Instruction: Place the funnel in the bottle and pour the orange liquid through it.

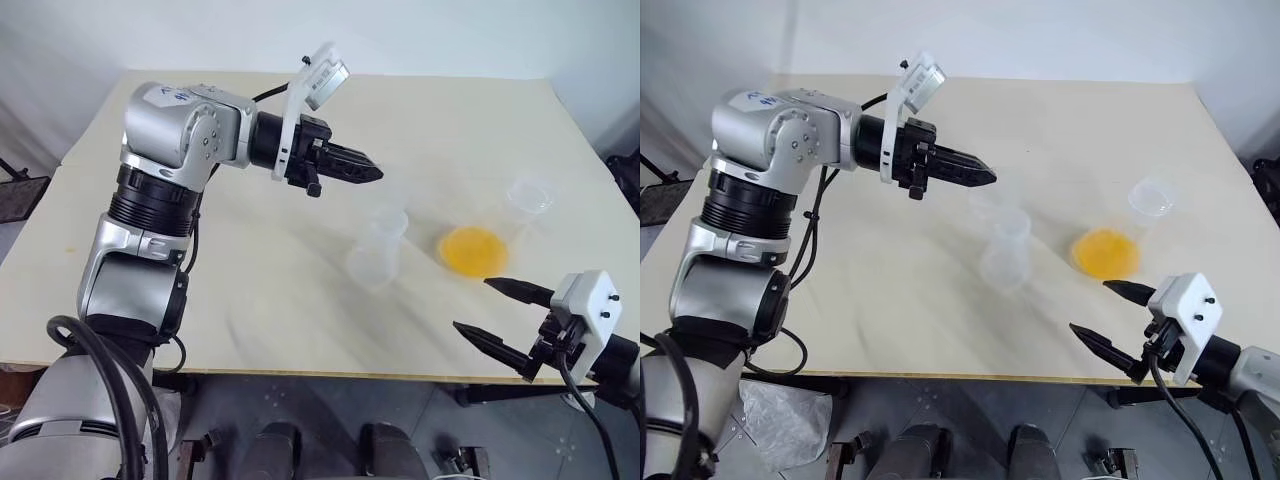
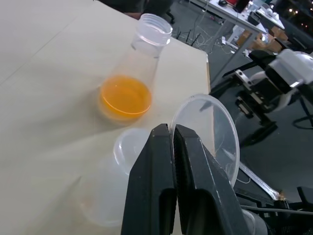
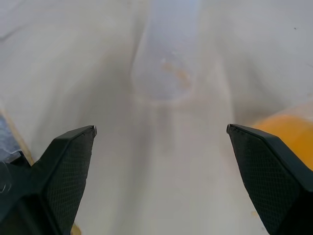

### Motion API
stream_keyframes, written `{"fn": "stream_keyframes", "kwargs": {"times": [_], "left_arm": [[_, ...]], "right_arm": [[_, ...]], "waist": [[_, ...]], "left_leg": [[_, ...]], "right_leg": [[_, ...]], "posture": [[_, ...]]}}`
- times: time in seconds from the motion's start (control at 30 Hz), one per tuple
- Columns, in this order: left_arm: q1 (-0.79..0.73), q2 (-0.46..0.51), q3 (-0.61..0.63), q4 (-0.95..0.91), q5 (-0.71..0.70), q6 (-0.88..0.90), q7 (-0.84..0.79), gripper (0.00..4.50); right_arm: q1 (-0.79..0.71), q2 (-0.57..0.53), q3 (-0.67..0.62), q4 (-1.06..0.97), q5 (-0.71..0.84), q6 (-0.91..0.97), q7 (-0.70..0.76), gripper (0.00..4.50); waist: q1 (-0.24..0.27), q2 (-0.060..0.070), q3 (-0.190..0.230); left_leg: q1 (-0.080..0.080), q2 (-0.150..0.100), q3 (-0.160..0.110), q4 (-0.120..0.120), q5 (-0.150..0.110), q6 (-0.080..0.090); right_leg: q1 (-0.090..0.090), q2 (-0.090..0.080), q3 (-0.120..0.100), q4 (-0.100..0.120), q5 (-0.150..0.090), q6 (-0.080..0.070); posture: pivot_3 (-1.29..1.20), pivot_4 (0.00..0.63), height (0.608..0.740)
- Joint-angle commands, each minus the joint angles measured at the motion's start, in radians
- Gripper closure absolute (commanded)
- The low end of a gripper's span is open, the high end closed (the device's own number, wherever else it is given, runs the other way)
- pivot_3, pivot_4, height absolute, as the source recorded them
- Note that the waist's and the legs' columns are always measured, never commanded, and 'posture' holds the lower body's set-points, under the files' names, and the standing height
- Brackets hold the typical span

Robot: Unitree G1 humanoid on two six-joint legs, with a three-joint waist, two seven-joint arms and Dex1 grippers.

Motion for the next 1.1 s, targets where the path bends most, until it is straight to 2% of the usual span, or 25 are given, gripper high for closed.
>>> {"fn": "stream_keyframes", "kwargs": {"times": [0.03,0.33,0.47,0.83,0.97,1.1], "left_arm": [[-0.031,-0.006,-0.006,0.001,0.015,-0.028,-0.026,4.42],[-0.046,-0.040,-0.021,0.040,0.046,-0.055,-0.051,4.42],[-0.051,-0.051,-0.023,0.062,0.059,-0.061,-0.063,3.53],[-0.072,-0.055,-0.013,0.094,0.090,-0.099,-0.093,0.02],[-0.058,-0.024,0.004,0.082,0.098,-0.144,-0.114,0.02],[0.054,0.036,0.050,-0.020,0.067,-0.240,-0.172,0.02]], "right_arm": [[0.009,0.010,-0.029,-0.045,0.021,-0.006,-0.013,0.00],[0.033,0.018,-0.042,-0.067,0.030,-0.005,-0.030,0.00],[0.045,0.018,-0.047,-0.071,0.032,-0.010,-0.036,0.00],[0.037,0.006,-0.054,-0.059,0.032,-0.011,-0.034,0.00],[0.020,-0.003,-0.057,-0.042,0.032,-0.011,-0.026,0.00],[-0.014,-0.020,-0.055,-0.004,0.030,-0.012,-0.011,0.00]], "waist": [[0.000,0.000,0.000],[0.001,0.000,0.000],[0.000,0.000,0.000],[0.000,0.000,0.000],[0.000,0.000,0.000],[-0.008,0.001,-0.001]], "left_leg": [[0.000,0.000,0.000,0.000,0.000,0.000],[0.000,0.000,0.000,0.000,0.000,0.000],[0.000,0.000,0.000,0.000,0.000,0.000],[0.000,0.000,0.000,0.000,0.000,0.000],[0.000,0.000,0.000,0.000,0.000,0.000],[0.001,0.001,0.000,0.000,0.000,0.000]], "right_leg": [[0.000,0.000,0.000,0.000,0.000,0.000],[0.000,0.000,0.000,0.001,0.000,0.000],[0.000,0.000,0.000,0.002,0.000,0.000],[-0.001,0.000,0.000,0.002,0.000,0.000],[-0.001,0.000,0.000,0.002,0.000,0.000],[-0.001,0.000,0.000,0.003,0.000,0.000]], "posture": [[0.00,0.150,0.740],[0.00,0.150,0.740],[0.00,0.150,0.740],[0.00,0.150,0.740],[0.00,0.150,0.740],[0.00,0.150,0.740]]}}
